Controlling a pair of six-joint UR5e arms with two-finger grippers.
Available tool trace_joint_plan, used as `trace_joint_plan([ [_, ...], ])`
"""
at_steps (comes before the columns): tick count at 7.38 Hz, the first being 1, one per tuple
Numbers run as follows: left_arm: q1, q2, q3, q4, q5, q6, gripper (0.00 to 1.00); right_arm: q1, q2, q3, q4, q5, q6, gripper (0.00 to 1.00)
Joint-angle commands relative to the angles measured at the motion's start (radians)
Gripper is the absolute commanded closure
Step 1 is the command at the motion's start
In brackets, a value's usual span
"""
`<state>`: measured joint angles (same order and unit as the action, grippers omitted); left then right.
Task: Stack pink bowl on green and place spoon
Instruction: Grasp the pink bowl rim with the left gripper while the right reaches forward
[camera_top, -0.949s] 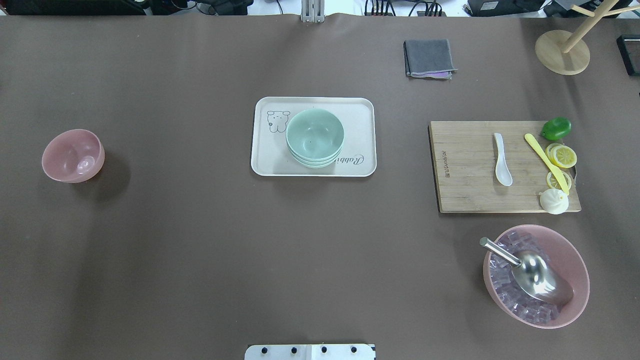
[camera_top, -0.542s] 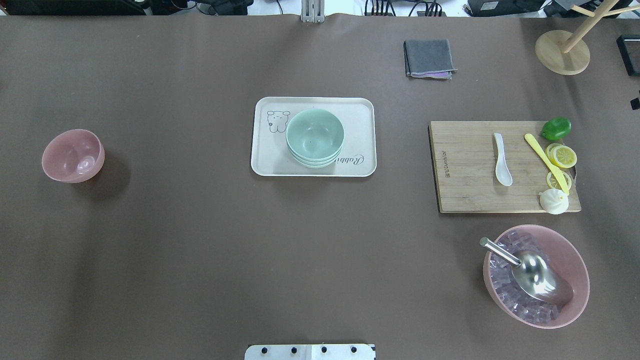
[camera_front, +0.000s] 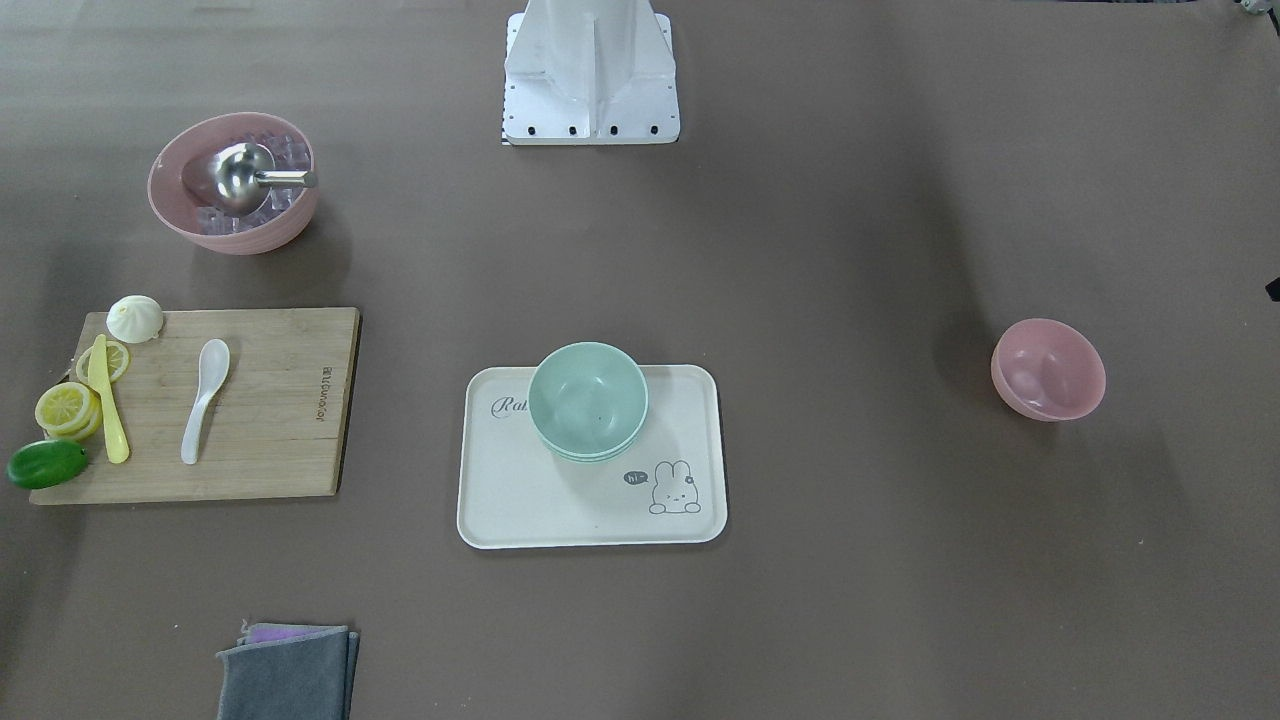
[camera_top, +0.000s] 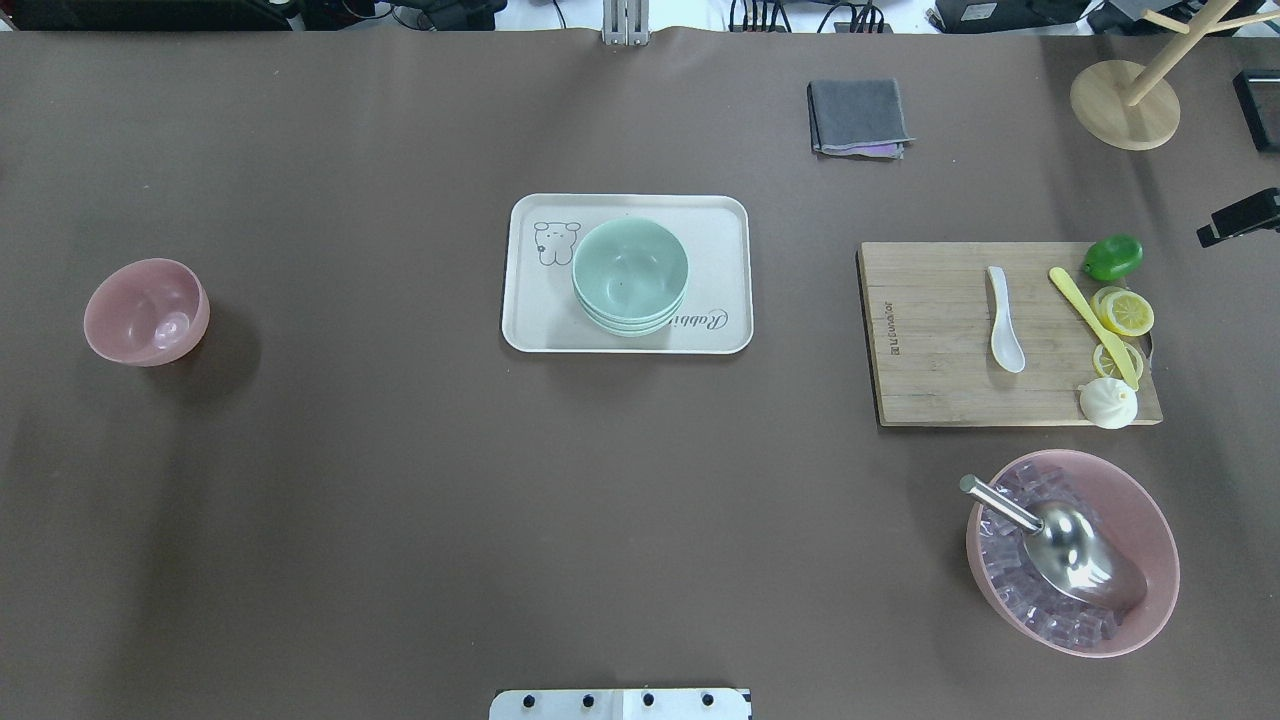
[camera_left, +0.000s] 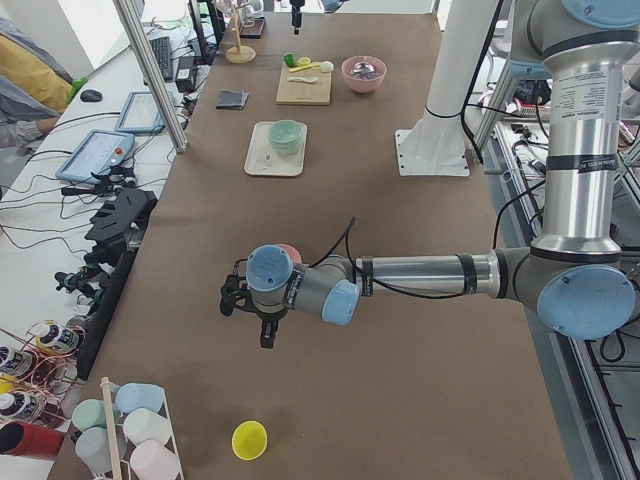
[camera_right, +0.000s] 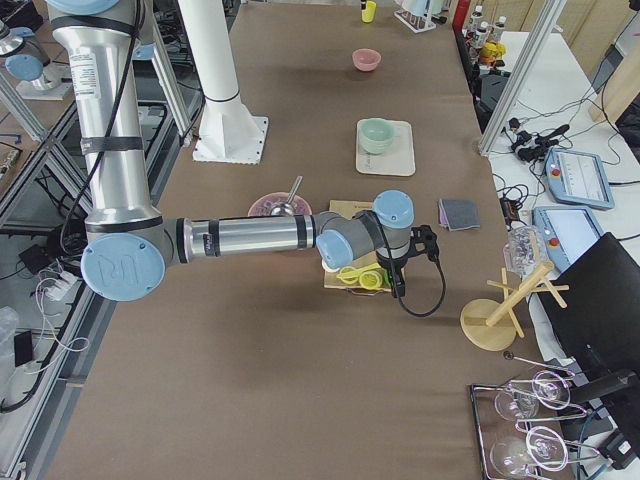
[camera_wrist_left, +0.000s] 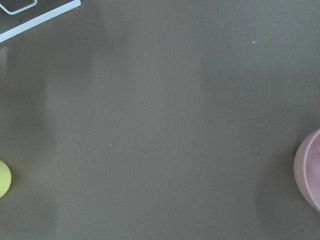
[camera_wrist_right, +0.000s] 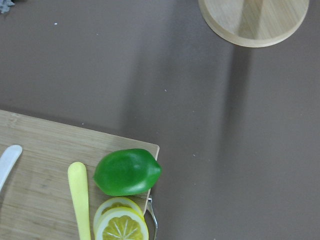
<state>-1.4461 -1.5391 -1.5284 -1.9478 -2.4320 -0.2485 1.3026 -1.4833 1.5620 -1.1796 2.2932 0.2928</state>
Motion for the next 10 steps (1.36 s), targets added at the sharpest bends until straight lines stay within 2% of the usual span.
trace_joint_plan([
  [1, 0.11, -0.032, 0.013, -0.003, 0.001, -0.072, 0.02, -0.035, 0.015, 0.006, 0.009, -0.003, 0.057, 0.0],
  [4, 0.242, -0.105, 0.017, -0.043, 0.004, -0.231, 0.02, -0.037, 0.032, 0.009, 0.008, 0.005, 0.075, 0.0],
  [5, 0.284, -0.11, 0.027, -0.072, 0.042, -0.268, 0.02, -0.037, 0.037, 0.009, 0.008, 0.005, 0.088, 0.0],
  [7, 0.311, -0.156, 0.095, -0.1, 0.073, -0.287, 0.04, -0.043, 0.046, 0.007, 0.008, 0.005, 0.088, 0.02],
  [8, 0.312, -0.164, 0.123, -0.138, 0.071, -0.288, 0.12, -0.045, 0.049, 0.006, 0.008, 0.005, 0.088, 0.04],
  [9, 0.312, -0.171, 0.14, -0.144, 0.071, -0.288, 0.26, -0.051, 0.049, 0.007, 0.008, 0.005, 0.088, 0.06],
  [10, 0.312, -0.171, 0.142, -0.146, 0.068, -0.29, 0.44, -0.052, 0.049, 0.01, 0.008, 0.005, 0.089, 0.06],
])
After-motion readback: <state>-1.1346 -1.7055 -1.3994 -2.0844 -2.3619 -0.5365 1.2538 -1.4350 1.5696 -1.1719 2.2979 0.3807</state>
